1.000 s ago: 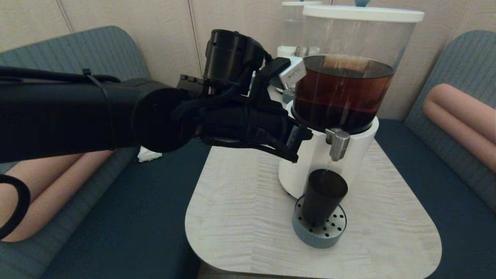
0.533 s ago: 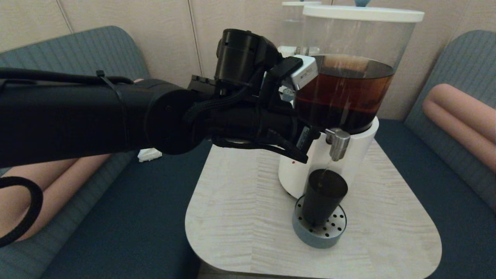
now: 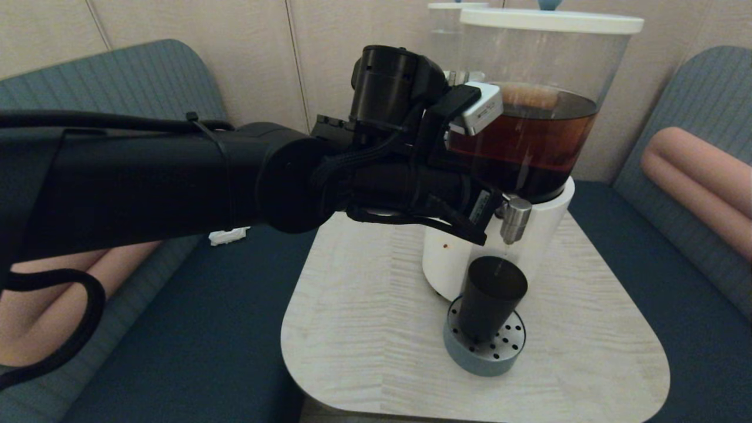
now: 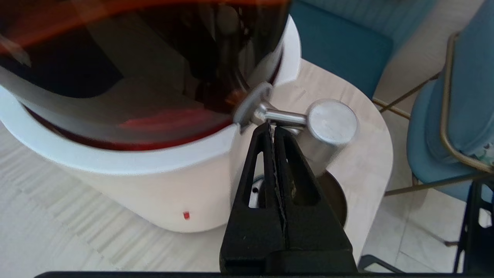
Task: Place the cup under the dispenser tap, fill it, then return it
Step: Turn off the faucet
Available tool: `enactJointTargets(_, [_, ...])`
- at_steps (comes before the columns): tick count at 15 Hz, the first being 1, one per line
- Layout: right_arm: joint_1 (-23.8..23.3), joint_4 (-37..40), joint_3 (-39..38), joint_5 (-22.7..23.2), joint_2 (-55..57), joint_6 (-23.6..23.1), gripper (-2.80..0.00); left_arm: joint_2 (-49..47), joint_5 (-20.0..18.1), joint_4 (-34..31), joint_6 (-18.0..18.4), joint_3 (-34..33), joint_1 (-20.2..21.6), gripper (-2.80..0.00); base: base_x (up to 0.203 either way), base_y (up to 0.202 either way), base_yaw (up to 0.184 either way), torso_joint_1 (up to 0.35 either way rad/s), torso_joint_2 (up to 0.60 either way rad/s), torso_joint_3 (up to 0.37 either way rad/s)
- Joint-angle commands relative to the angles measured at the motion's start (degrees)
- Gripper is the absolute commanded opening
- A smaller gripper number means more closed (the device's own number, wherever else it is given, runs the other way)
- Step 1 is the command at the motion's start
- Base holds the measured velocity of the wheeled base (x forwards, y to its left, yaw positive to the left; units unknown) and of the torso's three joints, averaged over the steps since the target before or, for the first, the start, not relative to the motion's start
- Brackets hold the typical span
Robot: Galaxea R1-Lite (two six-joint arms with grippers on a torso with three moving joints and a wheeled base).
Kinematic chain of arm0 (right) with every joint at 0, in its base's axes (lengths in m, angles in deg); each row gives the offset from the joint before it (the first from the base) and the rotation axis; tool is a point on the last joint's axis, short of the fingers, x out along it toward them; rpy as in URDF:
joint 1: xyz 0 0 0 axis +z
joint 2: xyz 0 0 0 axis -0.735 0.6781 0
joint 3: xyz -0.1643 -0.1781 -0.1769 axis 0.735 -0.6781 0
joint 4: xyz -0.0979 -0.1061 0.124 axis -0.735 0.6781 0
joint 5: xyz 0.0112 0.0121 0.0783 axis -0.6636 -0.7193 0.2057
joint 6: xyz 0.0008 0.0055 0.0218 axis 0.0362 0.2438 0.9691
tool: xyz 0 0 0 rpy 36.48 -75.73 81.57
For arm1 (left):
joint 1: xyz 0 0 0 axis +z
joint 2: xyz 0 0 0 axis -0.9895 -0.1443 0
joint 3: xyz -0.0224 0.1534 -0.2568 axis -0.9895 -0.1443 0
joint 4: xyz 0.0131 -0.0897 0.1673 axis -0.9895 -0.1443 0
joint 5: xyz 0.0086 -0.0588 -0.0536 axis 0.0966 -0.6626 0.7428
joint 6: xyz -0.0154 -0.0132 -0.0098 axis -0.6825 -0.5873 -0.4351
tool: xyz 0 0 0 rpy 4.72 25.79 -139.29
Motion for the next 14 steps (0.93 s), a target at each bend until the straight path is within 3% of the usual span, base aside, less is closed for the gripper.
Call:
enactJointTargets(1, [0.0, 0.0, 0.0, 0.0, 0.1, 0.0, -2.8, -1.0, 0.0, 0.1, 0.1, 1.1, -0.1, -2.8, 0.0, 0.0, 0.0, 0.0, 0.0, 0.0])
enactJointTargets(14, [0.0, 0.0, 0.0, 0.0, 0.1, 0.0, -2.8, -4.2, 0.0, 0.6, 1.1, 6.1, -0.7, -2.8, 0.0, 0.0, 0.0, 0.0, 0.0, 0.0])
